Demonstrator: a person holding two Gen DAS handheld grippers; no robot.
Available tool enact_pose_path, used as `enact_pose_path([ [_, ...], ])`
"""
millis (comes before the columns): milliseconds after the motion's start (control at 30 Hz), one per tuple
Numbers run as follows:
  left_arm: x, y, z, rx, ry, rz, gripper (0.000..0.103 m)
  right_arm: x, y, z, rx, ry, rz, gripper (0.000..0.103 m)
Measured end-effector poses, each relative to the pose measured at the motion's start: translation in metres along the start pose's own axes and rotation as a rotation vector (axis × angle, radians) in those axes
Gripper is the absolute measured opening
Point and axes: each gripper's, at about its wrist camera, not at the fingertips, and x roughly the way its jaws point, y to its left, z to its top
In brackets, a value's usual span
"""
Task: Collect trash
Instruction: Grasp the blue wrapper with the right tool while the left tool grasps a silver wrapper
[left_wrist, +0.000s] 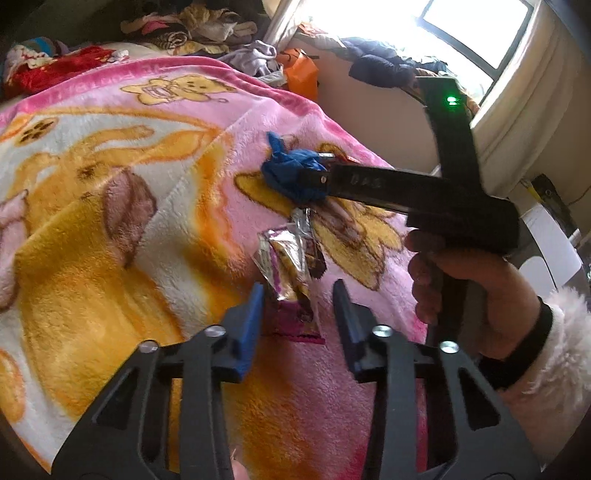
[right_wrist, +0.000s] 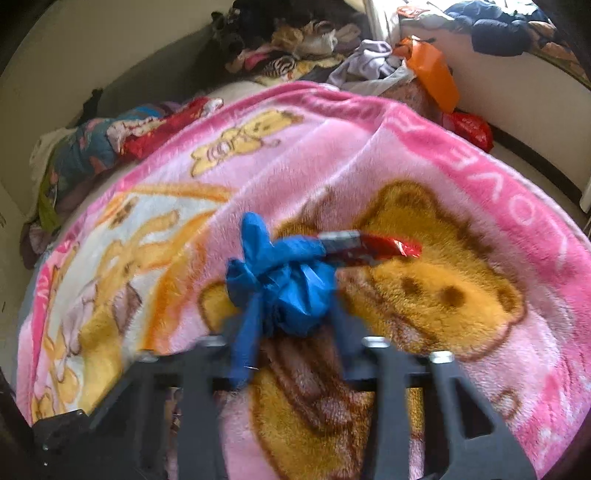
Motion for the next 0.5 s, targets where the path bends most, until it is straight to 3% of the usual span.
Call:
enact_pose_path([
  [133, 0.000, -0.002, 0.000, 0.000, 0.006, -0.011, 0.019, -0.009, -0.002, -0.011, 0.004, -0.024, 0.029, 0.010],
  [500, -0.015, -0.012, 0.006, 0.027, -0.037, -0.036, 0.015, -0.069, -0.008, -0.039, 0.021, -0.125, -0.004, 0.009],
])
